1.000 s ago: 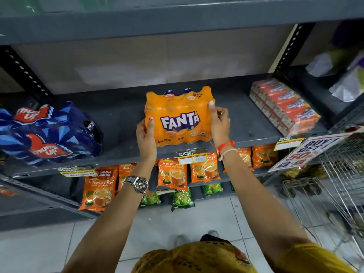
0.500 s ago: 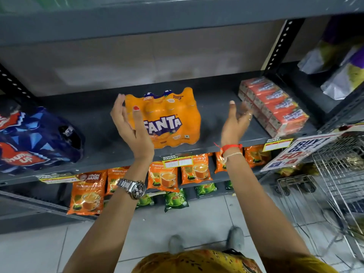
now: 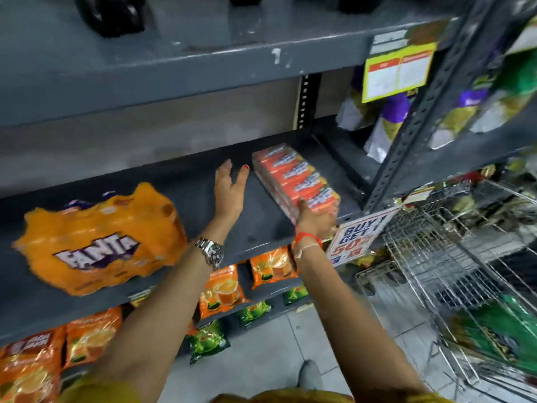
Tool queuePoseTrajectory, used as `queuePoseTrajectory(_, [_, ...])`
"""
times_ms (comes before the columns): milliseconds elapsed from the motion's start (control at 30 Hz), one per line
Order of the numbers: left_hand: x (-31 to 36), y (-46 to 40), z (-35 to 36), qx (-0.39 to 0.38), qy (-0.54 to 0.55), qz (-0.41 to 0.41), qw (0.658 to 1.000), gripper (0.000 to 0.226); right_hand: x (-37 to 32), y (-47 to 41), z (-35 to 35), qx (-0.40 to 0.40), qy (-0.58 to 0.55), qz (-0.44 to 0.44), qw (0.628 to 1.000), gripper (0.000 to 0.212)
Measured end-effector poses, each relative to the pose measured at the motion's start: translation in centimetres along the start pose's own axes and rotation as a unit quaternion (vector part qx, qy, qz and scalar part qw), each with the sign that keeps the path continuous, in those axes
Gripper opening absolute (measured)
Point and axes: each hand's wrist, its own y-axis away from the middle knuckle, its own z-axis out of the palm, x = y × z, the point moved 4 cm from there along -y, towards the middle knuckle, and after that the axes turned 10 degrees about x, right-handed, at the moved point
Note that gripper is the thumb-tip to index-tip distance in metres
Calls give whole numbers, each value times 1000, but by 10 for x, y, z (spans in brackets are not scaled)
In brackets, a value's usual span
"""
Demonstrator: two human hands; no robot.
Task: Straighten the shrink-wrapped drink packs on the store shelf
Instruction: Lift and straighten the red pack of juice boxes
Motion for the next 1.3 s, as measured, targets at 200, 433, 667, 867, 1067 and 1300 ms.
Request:
queuePoseTrajectory(200, [-6, -33, 57, -17, -91, -76, 993, 49, -19, -63, -22, -6, -19, -25, 999, 36])
queuePoseTrajectory(433, [-47, -68, 44, -70, -93, -209, 971, 57, -57, -158, -3, -180, 70, -44, 980, 68])
queuePoseTrajectory(667, [-34, -27, 17, -20, -60, -185, 981, 26, -88, -160, 8, -283, 78, -91, 951, 51])
queuePoseTrajectory(867, [-53, 38, 1, 66, 0, -78, 995, 57, -67, -148, -5, -343, 14, -206, 916, 75])
queuePoseTrajectory(1067, [-67, 80, 8, 137, -15, -26, 990, 56, -40, -141, -14, -311, -7, -238, 920, 85])
queuePoseTrajectory(1300, [-53, 125, 14, 227, 62, -48, 971, 41, -58, -137, -12, -288, -131, -93, 944, 59])
